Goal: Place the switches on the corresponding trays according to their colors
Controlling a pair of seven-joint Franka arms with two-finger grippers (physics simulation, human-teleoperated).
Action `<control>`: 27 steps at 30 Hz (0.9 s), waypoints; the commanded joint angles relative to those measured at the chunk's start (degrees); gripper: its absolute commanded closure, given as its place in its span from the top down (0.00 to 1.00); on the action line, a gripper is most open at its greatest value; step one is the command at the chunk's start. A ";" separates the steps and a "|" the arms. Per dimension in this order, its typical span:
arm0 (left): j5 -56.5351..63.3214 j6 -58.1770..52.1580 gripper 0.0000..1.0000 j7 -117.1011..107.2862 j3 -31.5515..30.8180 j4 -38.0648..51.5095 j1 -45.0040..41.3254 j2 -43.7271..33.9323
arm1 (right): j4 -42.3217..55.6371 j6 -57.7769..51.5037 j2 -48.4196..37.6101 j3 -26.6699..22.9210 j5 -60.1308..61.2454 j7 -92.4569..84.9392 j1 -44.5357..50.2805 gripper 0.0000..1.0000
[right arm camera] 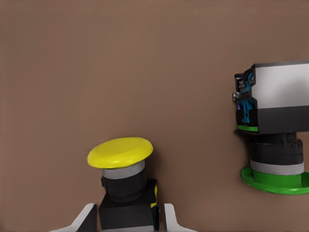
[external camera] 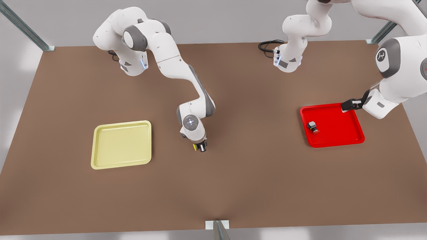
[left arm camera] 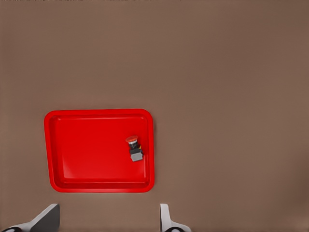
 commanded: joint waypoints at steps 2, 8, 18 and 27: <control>-0.01 -0.05 1.00 0.00 0.00 0.00 0.00 0.04 | 0.00 0.00 0.00 0.00 0.08 -0.06 0.00 0.59; 0.08 0.65 1.00 0.00 0.09 0.00 0.62 0.22 | -0.44 -0.09 -0.18 0.09 -0.01 -2.08 0.00 0.57; -0.01 0.74 1.00 0.00 0.00 0.09 0.61 1.36 | -0.44 -0.88 -0.27 0.88 -0.09 -5.68 -0.35 0.57; -0.10 0.74 1.00 0.00 -0.17 0.09 0.26 2.42 | -0.26 -0.71 -0.36 1.23 -0.09 -7.18 -0.70 0.57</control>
